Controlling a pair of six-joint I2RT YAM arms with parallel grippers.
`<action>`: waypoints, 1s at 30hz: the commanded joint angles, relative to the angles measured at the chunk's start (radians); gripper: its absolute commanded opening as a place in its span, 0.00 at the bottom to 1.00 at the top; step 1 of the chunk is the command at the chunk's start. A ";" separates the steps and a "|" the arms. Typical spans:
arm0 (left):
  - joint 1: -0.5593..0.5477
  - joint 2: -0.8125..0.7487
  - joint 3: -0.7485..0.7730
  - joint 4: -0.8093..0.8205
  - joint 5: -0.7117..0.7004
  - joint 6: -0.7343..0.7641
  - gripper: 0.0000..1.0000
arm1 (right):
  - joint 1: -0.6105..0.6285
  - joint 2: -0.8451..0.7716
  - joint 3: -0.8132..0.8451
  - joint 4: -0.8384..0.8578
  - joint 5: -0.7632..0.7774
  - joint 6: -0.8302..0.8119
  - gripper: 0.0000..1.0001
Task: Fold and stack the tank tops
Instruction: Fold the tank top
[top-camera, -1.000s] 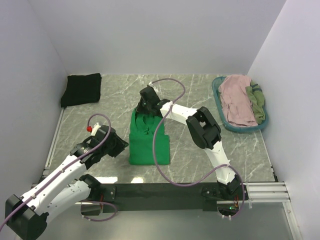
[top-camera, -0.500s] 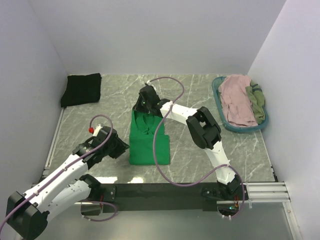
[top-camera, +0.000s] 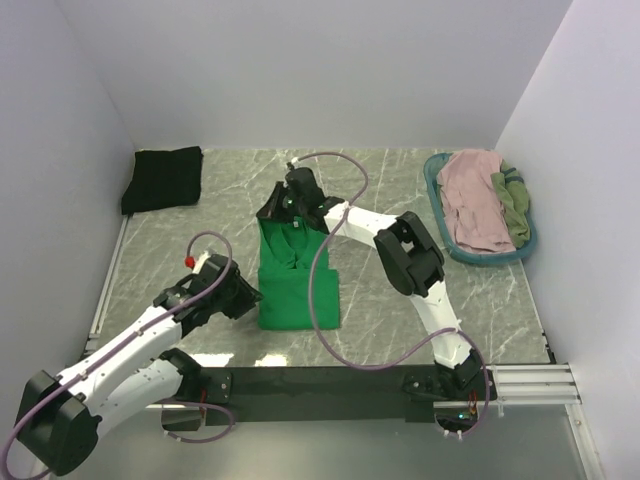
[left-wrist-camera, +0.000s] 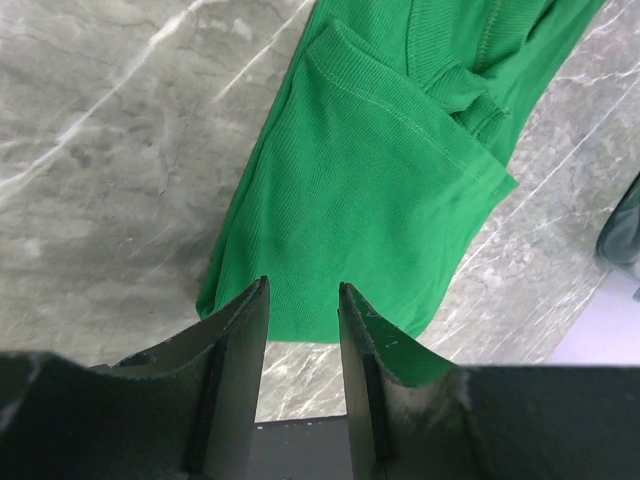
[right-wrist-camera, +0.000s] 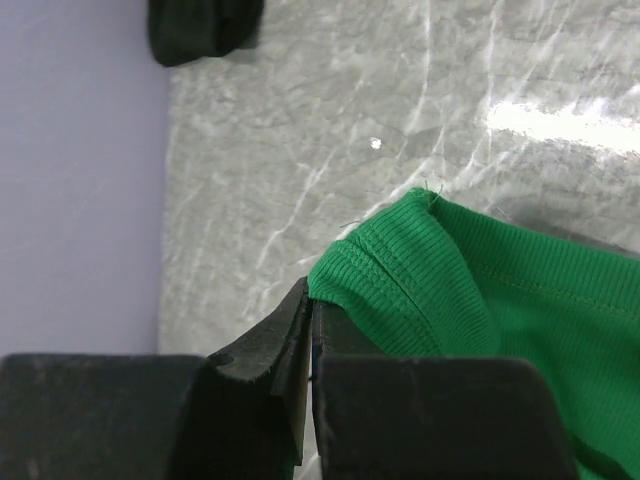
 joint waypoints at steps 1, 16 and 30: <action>0.003 0.033 -0.021 0.107 0.036 0.022 0.40 | -0.043 -0.007 -0.029 0.109 -0.103 0.062 0.06; 0.002 0.177 -0.080 0.191 0.024 0.011 0.38 | -0.128 0.041 -0.124 0.222 -0.212 0.149 0.21; 0.003 0.148 -0.087 0.174 0.018 0.009 0.38 | -0.178 -0.048 -0.167 0.201 -0.242 0.084 0.47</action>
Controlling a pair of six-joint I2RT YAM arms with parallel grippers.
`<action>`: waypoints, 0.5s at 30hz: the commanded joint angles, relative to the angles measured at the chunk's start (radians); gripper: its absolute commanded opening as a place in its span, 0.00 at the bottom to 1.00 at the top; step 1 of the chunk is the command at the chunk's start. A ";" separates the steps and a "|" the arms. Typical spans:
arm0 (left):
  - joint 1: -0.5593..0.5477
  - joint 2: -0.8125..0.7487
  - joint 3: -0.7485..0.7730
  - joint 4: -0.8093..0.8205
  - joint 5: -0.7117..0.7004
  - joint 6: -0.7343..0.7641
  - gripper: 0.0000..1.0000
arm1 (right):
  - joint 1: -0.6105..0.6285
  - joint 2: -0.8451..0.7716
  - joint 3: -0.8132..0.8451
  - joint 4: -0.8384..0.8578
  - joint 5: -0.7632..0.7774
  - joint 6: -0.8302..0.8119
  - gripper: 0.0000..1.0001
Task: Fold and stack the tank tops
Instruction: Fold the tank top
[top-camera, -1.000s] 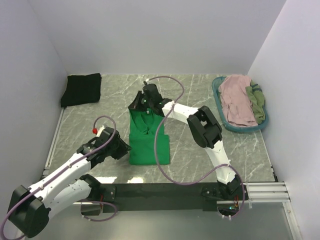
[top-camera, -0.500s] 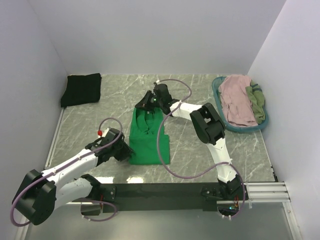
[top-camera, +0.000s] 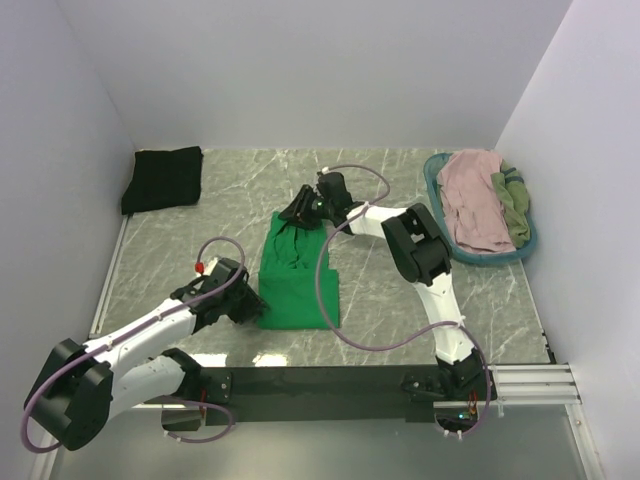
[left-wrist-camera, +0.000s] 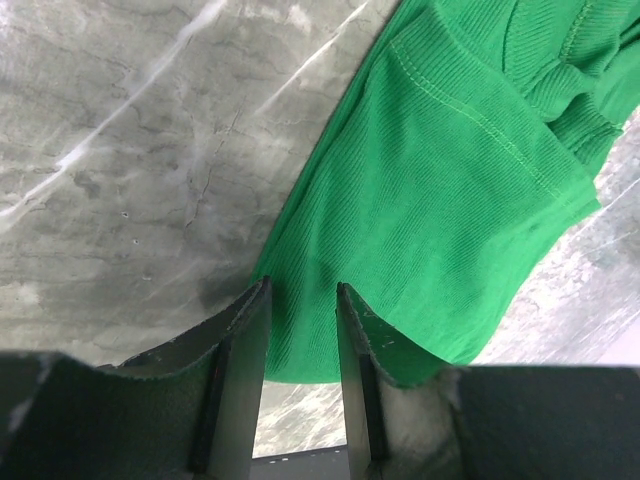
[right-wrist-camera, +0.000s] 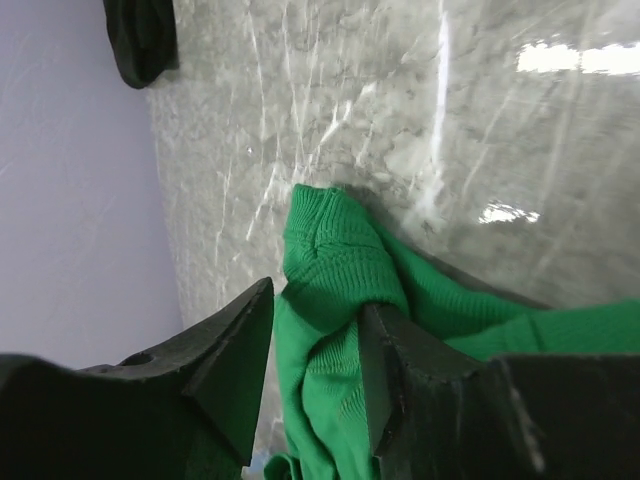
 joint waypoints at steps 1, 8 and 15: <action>0.002 -0.023 -0.005 0.004 -0.021 0.006 0.38 | -0.017 -0.116 -0.012 0.030 -0.020 -0.043 0.47; 0.002 -0.048 0.001 -0.019 -0.030 0.008 0.38 | -0.008 -0.194 -0.026 -0.019 -0.031 -0.068 0.47; 0.003 -0.060 0.007 -0.030 -0.036 0.012 0.38 | 0.012 -0.256 -0.091 -0.175 0.118 -0.187 0.47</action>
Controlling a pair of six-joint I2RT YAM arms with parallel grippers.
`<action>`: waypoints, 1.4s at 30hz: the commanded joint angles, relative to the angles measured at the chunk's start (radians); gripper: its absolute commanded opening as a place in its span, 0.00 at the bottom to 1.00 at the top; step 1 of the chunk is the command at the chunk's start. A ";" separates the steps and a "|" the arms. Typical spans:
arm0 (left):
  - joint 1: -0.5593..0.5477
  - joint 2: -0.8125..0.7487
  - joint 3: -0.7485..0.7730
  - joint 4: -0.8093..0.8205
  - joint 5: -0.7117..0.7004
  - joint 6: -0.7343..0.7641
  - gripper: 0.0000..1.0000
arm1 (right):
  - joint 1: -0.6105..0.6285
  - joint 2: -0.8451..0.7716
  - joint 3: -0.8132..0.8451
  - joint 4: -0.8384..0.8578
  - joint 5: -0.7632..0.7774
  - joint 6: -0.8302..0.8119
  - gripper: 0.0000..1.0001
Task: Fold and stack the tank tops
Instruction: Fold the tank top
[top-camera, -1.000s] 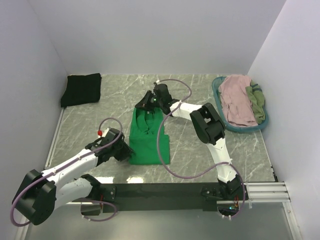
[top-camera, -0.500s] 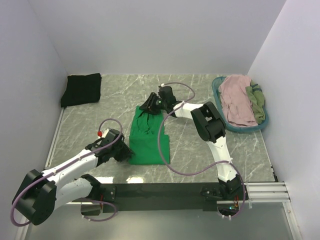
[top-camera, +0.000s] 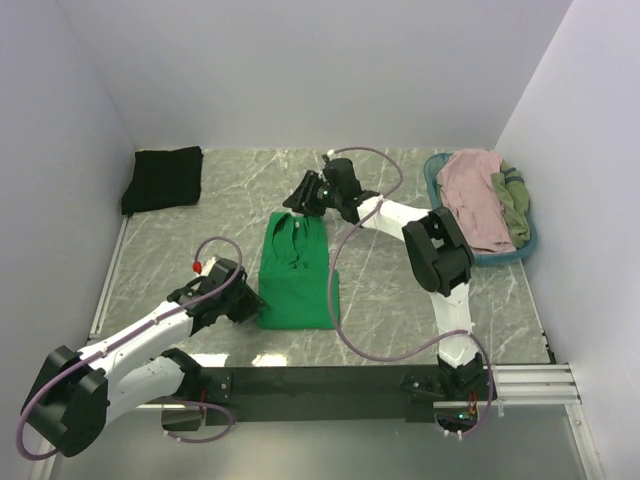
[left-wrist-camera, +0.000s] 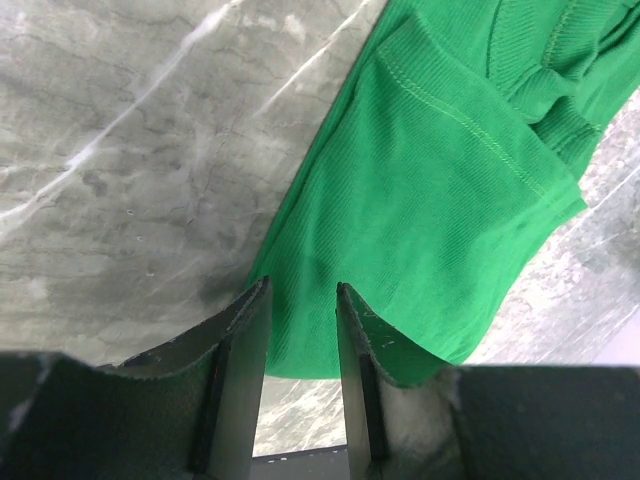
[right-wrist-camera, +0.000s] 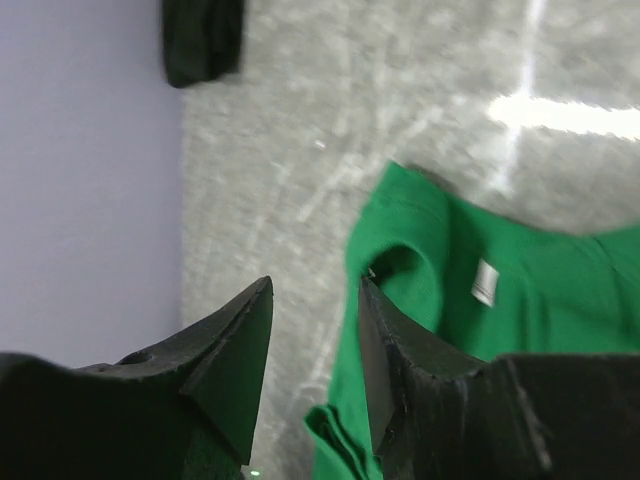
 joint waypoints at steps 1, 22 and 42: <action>0.002 -0.017 0.009 -0.015 -0.019 0.011 0.38 | 0.018 -0.070 -0.042 -0.093 0.091 -0.097 0.46; 0.003 0.015 0.091 -0.100 -0.006 0.165 0.69 | 0.109 -0.907 -0.910 -0.228 0.397 -0.147 0.53; -0.079 0.038 -0.033 -0.064 0.044 0.116 0.70 | 0.324 -0.893 -1.236 0.113 0.254 0.179 0.63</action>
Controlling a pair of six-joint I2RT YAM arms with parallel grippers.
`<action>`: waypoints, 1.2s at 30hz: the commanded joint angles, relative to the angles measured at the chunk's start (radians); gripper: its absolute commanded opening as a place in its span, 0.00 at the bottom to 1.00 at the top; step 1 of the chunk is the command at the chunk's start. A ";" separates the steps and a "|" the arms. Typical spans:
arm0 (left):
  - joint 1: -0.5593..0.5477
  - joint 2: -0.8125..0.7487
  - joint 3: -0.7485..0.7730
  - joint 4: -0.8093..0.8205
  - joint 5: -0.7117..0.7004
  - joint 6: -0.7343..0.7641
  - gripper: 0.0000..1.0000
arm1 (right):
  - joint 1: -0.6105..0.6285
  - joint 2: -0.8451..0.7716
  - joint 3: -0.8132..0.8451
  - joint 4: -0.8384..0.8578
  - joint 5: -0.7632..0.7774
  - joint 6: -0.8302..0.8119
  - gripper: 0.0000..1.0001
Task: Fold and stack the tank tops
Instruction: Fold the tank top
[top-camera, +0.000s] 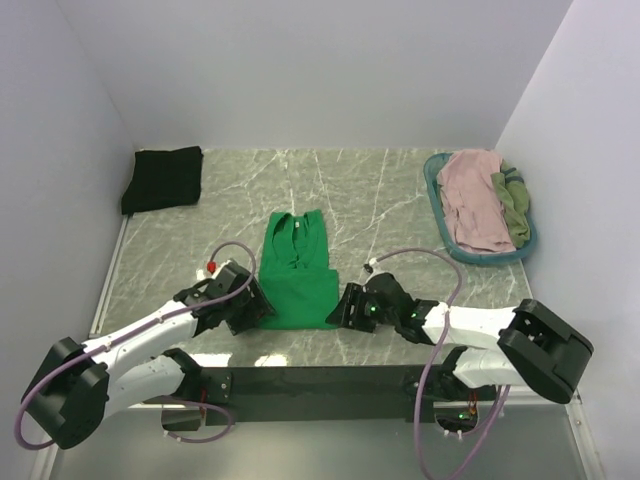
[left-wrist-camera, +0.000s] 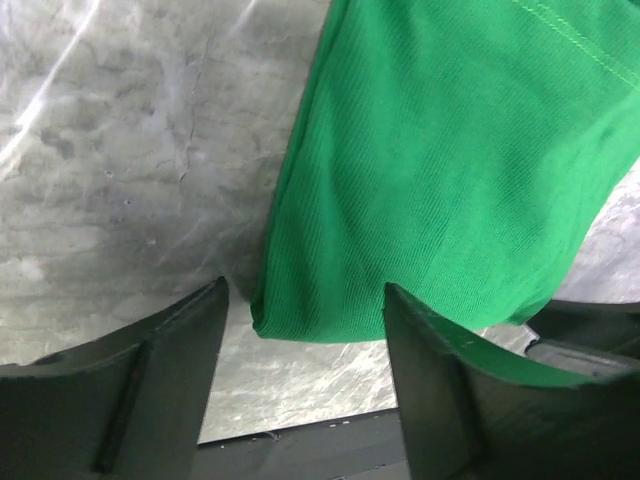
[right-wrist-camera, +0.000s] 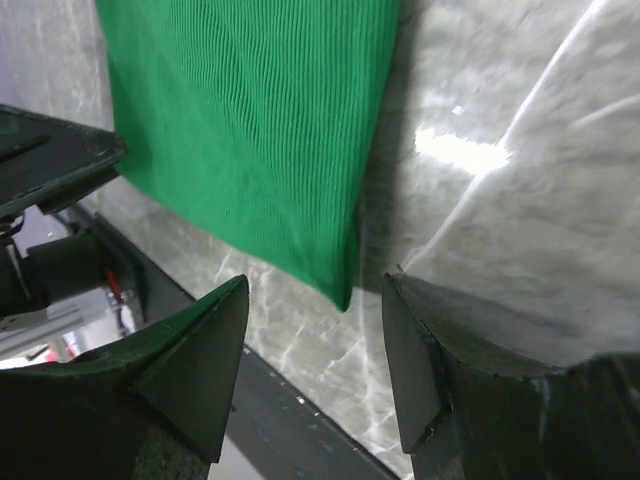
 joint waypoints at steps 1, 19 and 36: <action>-0.010 0.012 -0.029 -0.049 -0.014 -0.024 0.69 | 0.028 0.012 -0.035 0.022 0.013 0.077 0.63; -0.075 0.021 -0.056 -0.017 -0.048 -0.058 0.47 | 0.077 0.090 -0.026 0.030 0.152 0.140 0.42; -0.148 -0.138 0.014 -0.144 -0.021 -0.057 0.01 | 0.201 -0.158 0.103 -0.281 0.289 0.008 0.00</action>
